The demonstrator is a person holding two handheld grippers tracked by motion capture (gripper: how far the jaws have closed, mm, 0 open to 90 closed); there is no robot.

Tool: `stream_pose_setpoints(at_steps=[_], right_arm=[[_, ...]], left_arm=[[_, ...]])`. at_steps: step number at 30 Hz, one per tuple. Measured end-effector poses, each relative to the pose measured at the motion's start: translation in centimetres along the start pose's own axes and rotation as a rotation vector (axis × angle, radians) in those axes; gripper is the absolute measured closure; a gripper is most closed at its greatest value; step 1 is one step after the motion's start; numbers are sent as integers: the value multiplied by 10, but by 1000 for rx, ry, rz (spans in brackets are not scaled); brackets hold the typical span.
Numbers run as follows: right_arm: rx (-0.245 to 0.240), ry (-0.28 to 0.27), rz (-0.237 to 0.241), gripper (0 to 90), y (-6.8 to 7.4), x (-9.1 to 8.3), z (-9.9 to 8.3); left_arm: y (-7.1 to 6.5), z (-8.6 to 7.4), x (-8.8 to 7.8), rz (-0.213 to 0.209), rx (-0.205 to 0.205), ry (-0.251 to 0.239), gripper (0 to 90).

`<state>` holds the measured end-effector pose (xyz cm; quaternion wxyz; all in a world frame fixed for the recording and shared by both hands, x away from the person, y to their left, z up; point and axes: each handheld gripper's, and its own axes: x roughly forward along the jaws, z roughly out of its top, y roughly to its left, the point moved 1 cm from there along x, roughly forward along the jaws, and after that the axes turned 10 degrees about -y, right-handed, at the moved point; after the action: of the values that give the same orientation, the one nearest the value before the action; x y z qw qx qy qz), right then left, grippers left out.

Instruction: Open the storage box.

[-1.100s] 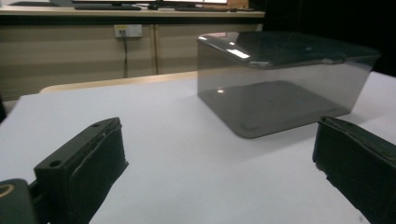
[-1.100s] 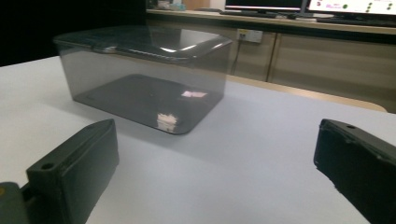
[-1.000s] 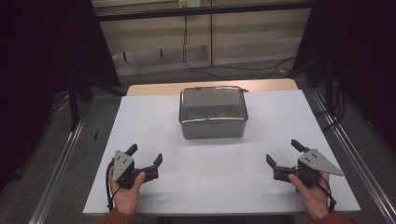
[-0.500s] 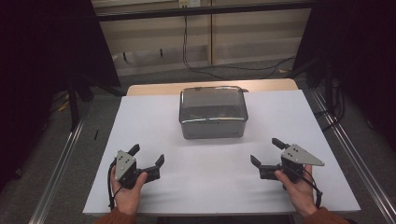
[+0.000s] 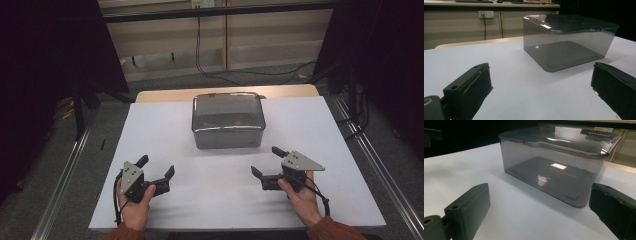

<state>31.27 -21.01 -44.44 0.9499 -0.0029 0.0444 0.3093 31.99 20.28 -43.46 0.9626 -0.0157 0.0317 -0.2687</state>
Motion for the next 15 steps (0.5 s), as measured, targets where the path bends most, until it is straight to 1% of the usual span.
stream_pose_setpoints(at_steps=[2,3,5,6,8,10,12,13,14,15], right_arm=[[7,-10,0,42,1,2,1],[12,-24,5,54,2,5,3],[9,-25,5,54,2,6,4],[6,-25,11,43,5,9,7],[-13,-27,11,23,6,13,10],[-20,-29,13,22,8,15,12],[-23,-36,23,11,9,21,14],[-44,-31,24,11,11,26,16],[-44,-31,24,11,11,26,16],[-64,-27,30,18,12,30,18]], left_arm=[[0,0,0,-3,2,-1,26],[0,0,0,-10,-3,1,26],[1,0,0,-8,1,2,26],[2,0,-1,-3,-4,2,26],[4,0,-1,8,-5,4,26],[5,1,-2,16,-10,-3,26],[5,1,-2,17,-6,-3,26],[5,1,-1,14,-8,-2,26],[5,1,-1,10,-5,-2,26],[4,1,-1,10,-3,-2,26]])
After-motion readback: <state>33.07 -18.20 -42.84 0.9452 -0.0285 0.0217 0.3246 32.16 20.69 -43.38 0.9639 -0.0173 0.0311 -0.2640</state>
